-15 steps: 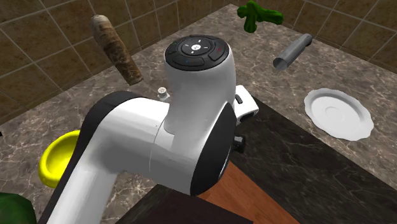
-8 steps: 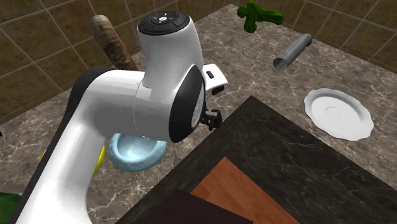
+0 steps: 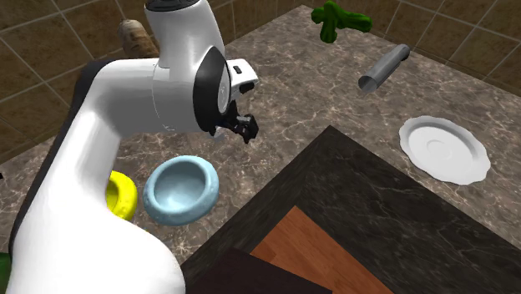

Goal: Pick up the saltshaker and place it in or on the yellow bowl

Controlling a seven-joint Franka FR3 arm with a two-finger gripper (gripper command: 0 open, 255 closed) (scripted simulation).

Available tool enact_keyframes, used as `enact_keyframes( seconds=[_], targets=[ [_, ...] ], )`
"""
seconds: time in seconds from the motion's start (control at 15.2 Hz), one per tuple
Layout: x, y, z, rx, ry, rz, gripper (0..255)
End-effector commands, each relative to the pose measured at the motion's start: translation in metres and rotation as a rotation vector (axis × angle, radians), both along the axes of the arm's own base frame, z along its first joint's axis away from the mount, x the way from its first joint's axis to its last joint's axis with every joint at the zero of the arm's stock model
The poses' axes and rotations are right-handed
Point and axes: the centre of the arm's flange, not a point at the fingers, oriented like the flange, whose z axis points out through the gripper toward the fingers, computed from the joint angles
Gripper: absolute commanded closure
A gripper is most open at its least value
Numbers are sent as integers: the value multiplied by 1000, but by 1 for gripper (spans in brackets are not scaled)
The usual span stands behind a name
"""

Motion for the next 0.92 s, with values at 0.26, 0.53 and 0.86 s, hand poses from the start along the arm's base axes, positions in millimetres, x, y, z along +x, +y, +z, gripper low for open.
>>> enact_keyframes(
  seconds=[0.26, 0.53, 0.86],
  targets=[
    [32, 68, -1, 24, 5, 38, 0],
    [39, 80, -11, 28, 6, 44, 0],
    [43, 81, -40, 28, 6, 44, 0]
  ],
)
